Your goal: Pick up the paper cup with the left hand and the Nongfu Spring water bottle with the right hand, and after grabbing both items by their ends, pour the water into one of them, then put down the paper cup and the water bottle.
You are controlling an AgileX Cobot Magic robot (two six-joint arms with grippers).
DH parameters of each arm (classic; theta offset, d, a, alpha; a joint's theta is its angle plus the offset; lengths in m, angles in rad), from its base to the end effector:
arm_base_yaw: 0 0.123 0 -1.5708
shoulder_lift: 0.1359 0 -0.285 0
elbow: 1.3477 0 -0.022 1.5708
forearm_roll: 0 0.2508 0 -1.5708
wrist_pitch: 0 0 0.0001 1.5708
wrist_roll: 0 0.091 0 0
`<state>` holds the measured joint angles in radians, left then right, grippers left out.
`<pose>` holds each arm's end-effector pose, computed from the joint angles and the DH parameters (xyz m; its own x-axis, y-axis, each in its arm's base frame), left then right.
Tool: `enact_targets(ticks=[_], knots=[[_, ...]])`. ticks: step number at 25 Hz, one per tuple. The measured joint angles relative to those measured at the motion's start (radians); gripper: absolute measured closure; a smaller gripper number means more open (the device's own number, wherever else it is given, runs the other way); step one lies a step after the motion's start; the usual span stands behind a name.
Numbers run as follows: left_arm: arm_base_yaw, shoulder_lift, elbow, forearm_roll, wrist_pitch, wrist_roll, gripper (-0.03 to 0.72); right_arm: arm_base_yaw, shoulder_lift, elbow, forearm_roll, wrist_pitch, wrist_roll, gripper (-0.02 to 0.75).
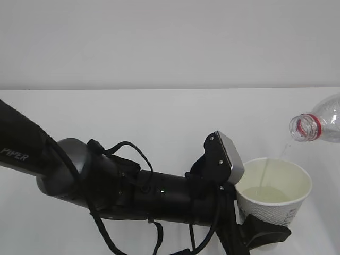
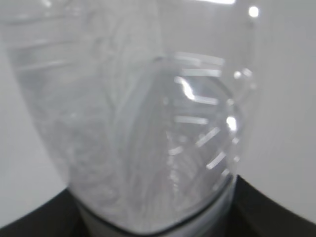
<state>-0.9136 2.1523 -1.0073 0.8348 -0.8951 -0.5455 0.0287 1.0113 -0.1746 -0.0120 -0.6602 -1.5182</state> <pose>0.2022 -0.3481 0.1037 -0.1578 0.2830 -0.9461 0.9874 0.0534 -0.1487 0.1720 0.0056 0.2198 0.0321 -0.9985 -0.0436 -0.0907 0.0405 -0.9951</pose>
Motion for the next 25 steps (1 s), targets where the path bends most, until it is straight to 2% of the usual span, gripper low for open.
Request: enact_targets(ticks=[25], knots=[[0.000, 0.000, 0.000, 0.000, 0.000, 0.000, 0.145, 0.000, 0.000, 0.000, 0.000, -0.002, -0.002, 0.337]])
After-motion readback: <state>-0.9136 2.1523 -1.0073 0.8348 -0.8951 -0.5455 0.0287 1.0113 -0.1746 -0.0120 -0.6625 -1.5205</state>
